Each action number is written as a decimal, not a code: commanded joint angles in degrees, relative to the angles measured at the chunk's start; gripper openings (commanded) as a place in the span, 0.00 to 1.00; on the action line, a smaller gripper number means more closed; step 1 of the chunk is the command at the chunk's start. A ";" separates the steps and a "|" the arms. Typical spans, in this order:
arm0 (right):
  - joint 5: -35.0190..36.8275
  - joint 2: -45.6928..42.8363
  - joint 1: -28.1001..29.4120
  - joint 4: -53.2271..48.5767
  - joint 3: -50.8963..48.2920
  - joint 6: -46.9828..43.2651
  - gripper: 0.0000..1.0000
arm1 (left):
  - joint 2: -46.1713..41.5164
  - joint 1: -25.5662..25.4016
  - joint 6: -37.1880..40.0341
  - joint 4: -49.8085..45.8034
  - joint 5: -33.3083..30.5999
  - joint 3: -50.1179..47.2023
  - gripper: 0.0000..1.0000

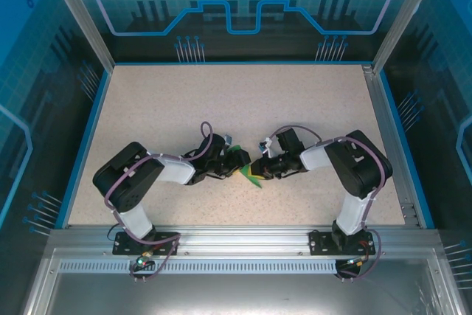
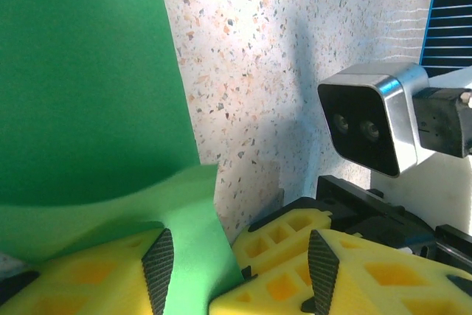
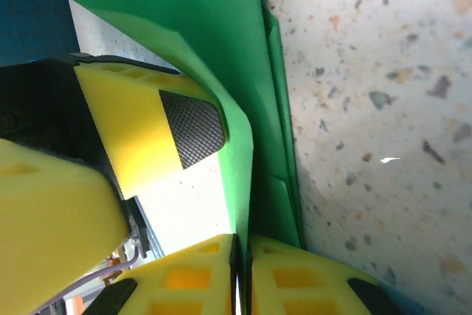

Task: Fold a paper plane with a square sheet of paper (pick it up from the middle)
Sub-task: Fold the wing for the fifth time at the center of the table.

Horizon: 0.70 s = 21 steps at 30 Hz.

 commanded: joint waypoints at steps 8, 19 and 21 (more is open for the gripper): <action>5.28 -0.68 -0.78 -13.14 -2.44 -5.70 0.11 | 3.86 -0.43 1.07 -4.23 -0.93 0.57 0.56; 10.12 -4.88 1.30 -22.56 0.24 -9.92 0.16 | 4.06 -0.44 1.34 -5.50 -0.51 1.58 0.56; 10.09 -5.11 2.40 -23.38 1.08 -10.16 0.17 | 4.21 -0.51 1.44 -5.55 -0.37 1.67 0.56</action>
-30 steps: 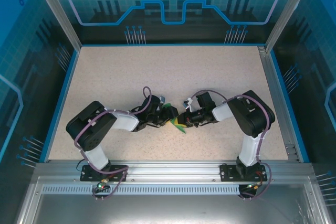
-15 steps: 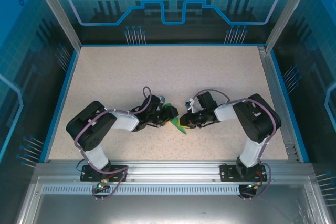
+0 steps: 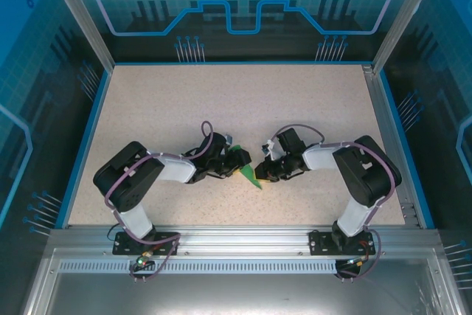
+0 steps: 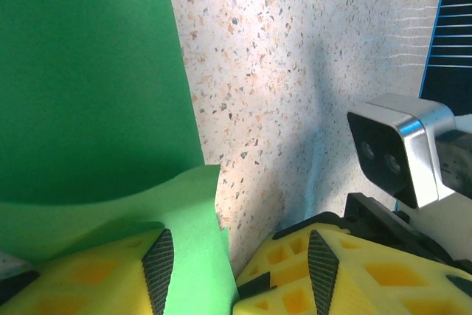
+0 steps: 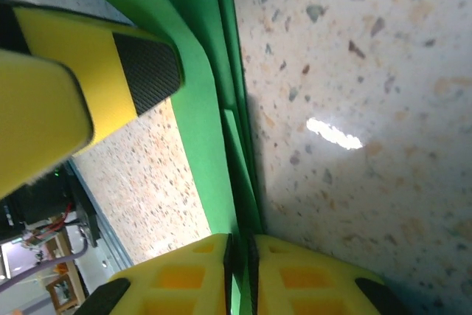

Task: Fold a paper plane with a square sheet of paper (pick it up from the middle)
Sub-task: Fold the wing for the fifth time at the center of the table.

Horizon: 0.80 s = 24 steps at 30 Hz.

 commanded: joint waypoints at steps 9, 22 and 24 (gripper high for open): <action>9.98 1.16 3.56 -15.13 2.39 -2.52 0.14 | 4.38 -0.53 1.73 -3.70 -0.08 0.96 0.56; 8.44 -1.20 3.86 -15.23 0.74 -2.40 0.14 | 4.82 -0.54 1.66 -4.36 0.14 1.65 0.56; 7.64 -2.68 3.84 -15.36 0.63 -2.44 0.15 | 4.94 -0.56 1.73 -4.73 0.45 1.75 0.55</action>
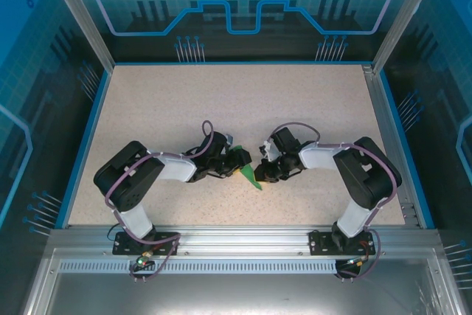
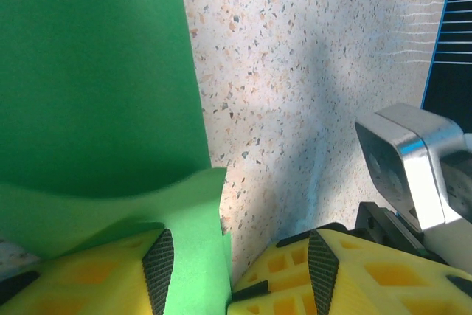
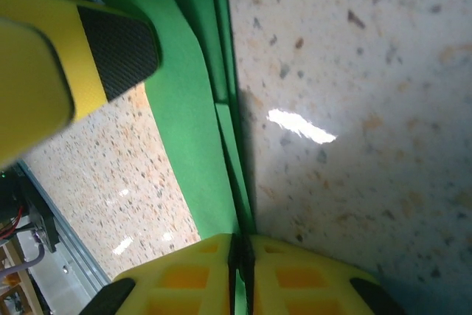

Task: Fold a paper plane with a square sheet of paper (pick it up from the middle)
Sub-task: Fold the wing for the fifth time at the center of the table.

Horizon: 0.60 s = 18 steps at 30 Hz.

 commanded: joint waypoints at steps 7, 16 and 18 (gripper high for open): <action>-0.96 -4.77 1.00 -8.61 -0.99 -1.99 0.12 | 4.93 -0.65 1.28 -2.58 0.08 0.61 0.56; -1.93 -2.77 1.02 -6.94 -1.53 -1.69 0.15 | 4.66 -0.67 1.27 -2.78 0.25 0.59 0.56; 2.84 -4.52 0.63 -8.74 -1.43 -0.17 0.15 | 4.56 -0.64 1.25 -2.90 0.25 0.63 0.56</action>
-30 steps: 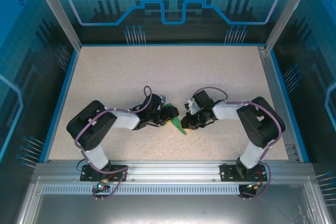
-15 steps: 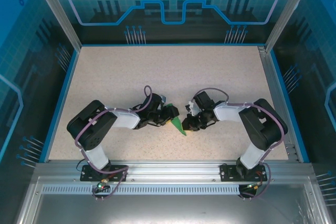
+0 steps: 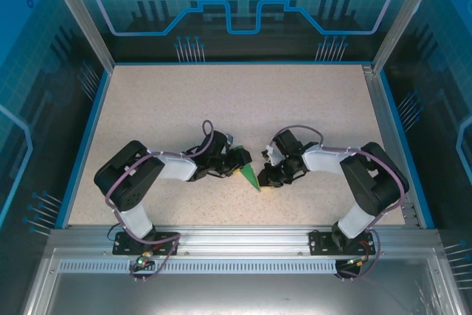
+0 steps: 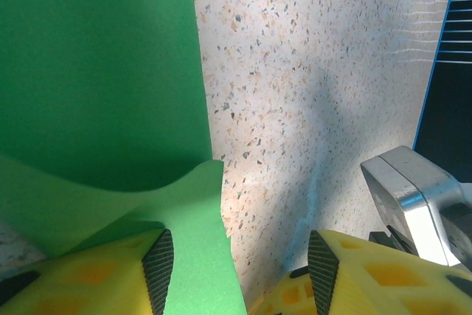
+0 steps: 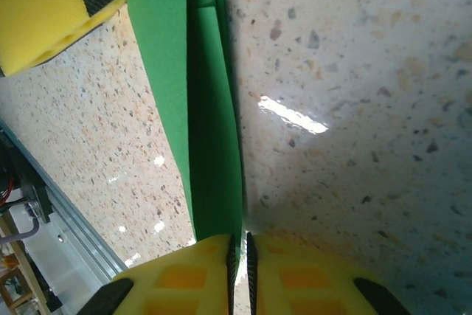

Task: Fold a paper plane with a square sheet of paper (pick it up from the middle)
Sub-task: Fold the wing for the fifth time at the center of the table.

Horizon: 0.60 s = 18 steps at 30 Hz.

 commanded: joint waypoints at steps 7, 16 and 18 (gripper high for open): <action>-0.07 -5.86 -1.17 1.57 -1.61 4.65 0.20 | 4.54 -0.84 1.38 -2.08 0.19 0.04 0.56; -4.26 -3.90 -0.21 3.72 -1.14 4.83 0.29 | 4.42 -0.84 1.47 -2.15 0.25 0.04 0.55; -4.57 -2.74 -0.13 4.00 -1.04 4.49 0.27 | 4.43 -0.78 1.47 -2.25 0.25 0.04 0.55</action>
